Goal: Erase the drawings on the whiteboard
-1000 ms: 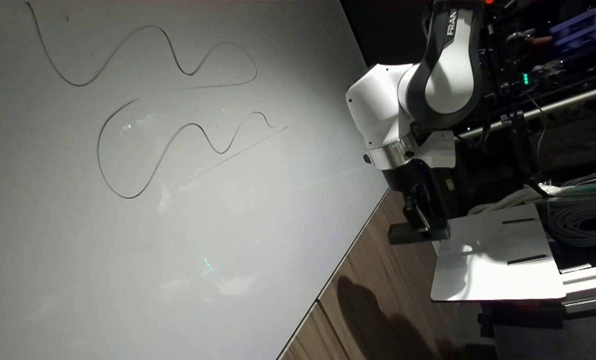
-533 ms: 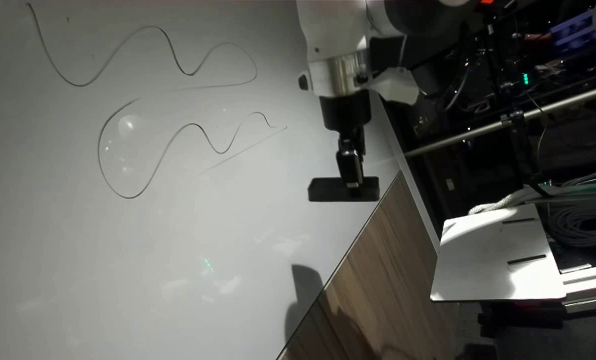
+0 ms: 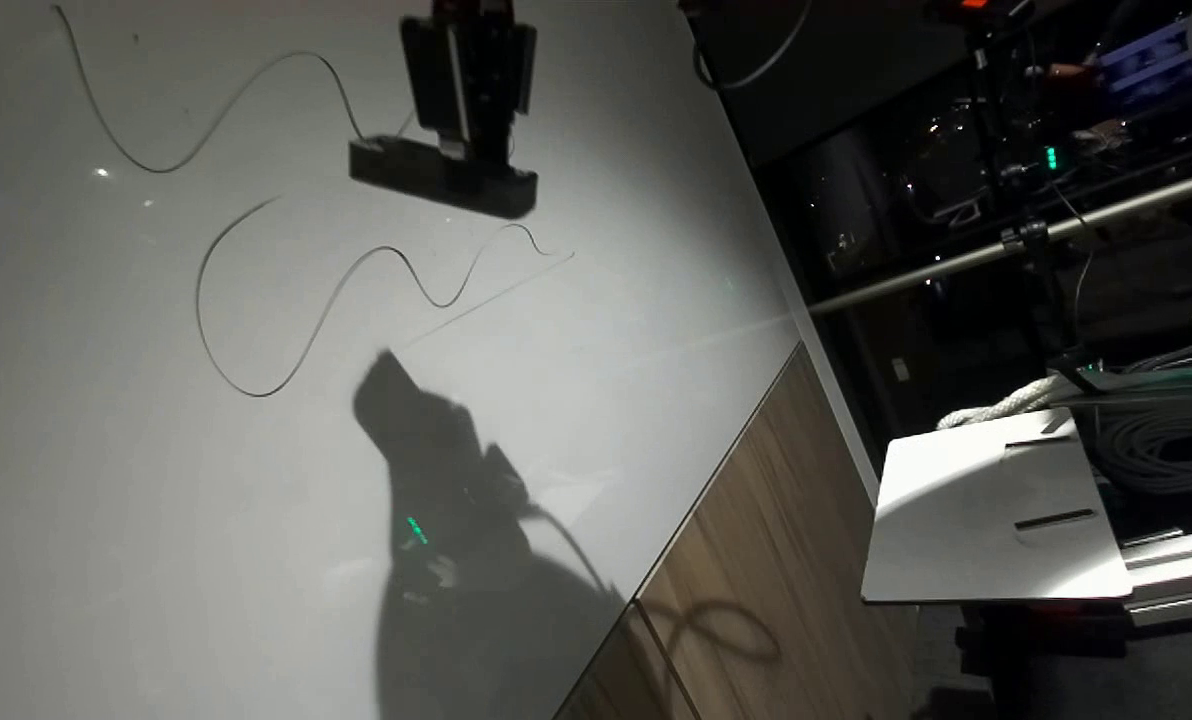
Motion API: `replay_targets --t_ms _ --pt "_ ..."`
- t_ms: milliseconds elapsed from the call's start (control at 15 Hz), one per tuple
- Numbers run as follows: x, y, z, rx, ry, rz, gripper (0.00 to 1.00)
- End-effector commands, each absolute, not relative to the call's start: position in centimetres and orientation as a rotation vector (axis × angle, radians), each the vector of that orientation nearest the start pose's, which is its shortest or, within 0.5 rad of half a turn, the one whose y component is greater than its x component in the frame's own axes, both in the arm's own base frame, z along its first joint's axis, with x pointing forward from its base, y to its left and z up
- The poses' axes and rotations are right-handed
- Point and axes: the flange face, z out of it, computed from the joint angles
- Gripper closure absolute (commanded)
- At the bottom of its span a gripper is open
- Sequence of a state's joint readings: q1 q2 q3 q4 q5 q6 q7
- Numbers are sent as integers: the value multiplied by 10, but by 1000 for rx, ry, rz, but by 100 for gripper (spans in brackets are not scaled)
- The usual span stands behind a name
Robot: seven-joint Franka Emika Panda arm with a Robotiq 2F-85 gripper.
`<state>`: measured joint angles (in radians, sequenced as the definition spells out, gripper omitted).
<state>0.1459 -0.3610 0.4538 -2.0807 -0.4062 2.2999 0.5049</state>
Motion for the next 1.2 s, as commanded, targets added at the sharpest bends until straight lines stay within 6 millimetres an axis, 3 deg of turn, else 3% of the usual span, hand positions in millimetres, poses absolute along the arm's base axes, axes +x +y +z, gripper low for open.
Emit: replay_targets --t_ms 0,133,333,533,800,867,1133 --pt "413 316 707 -3011 -420 -1391 71" --pt "423 320 739 -2971 -410 -1518 71" --pt "450 328 762 -2926 -413 -1652 71" --pt "491 340 755 -2913 -425 -1699 71" --pt "544 366 730 -2926 -458 -1687 71" --pt "551 374 726 -2925 -470 -1679 71" --pt "546 415 725 -2943 -486 -1630 71"
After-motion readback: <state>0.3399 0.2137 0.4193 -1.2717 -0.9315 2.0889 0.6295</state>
